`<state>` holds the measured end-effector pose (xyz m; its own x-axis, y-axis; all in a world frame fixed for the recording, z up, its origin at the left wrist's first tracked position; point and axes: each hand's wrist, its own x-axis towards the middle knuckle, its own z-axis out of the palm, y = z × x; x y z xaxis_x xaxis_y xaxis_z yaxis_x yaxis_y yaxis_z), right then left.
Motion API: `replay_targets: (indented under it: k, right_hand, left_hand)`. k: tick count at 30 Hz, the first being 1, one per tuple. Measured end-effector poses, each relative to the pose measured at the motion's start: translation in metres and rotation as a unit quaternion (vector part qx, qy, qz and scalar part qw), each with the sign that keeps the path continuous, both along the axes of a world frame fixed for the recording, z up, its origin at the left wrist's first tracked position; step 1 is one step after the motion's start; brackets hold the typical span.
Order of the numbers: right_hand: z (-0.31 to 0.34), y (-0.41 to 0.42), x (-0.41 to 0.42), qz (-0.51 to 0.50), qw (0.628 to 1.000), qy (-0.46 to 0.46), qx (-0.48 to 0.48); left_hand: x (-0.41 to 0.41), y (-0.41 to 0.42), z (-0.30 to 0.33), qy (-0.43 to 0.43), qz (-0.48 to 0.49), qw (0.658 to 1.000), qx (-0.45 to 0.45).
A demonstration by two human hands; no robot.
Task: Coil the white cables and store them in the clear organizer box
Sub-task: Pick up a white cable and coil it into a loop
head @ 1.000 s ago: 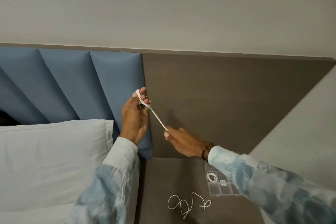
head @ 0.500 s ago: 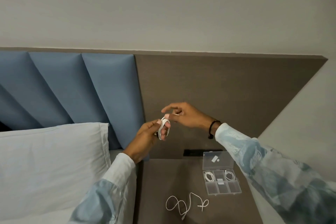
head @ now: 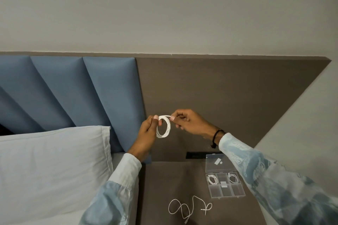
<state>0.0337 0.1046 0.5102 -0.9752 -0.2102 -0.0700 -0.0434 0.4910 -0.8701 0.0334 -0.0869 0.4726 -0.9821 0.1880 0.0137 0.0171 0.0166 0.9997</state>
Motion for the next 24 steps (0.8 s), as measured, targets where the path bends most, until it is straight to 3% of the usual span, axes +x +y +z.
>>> replay_targets:
  k: [3, 7, 11, 13, 14, 16, 17, 24]
  right_hand:
    - [-0.01, 0.012, 0.001, -0.02, 1.0, 0.005, -0.01]
    - [-0.022, 0.014, -0.004, -0.035, 0.984, 0.128, 0.122]
    - [-0.025, 0.01, -0.009, -0.104, 0.972, 0.165, 0.132]
    - [-0.025, 0.003, -0.009, -0.188, 0.975, 0.113, 0.039]
    - [-0.022, -0.001, -0.009, -0.23, 0.97, 0.045, -0.071]
    - [-0.014, -0.007, -0.007, -0.26, 0.918, -0.127, -0.271]
    - [-0.011, -0.01, -0.006, -0.25, 0.899, -0.186, -0.308]
    - [-0.016, -0.017, 0.013, -0.134, 0.885, -0.301, -0.33]
  left_hand:
    - [-0.006, -0.005, 0.001, -0.064, 0.023, 0.996, 0.059]
    - [-0.002, 0.006, 0.003, -0.118, -0.004, 0.986, 0.116]
    - [0.002, 0.023, 0.002, -0.148, 0.004, 0.974, 0.169]
    - [0.002, 0.027, 0.001, -0.138, 0.009, 0.978, 0.158]
    - [0.003, 0.028, 0.001, -0.129, 0.01, 0.98, 0.15]
    - [0.004, 0.031, -0.001, -0.109, 0.018, 0.987, 0.118]
    - [0.003, 0.031, -0.002, -0.1, 0.022, 0.99, 0.097]
    - [-0.002, 0.034, -0.009, -0.069, 0.096, 0.992, 0.047]
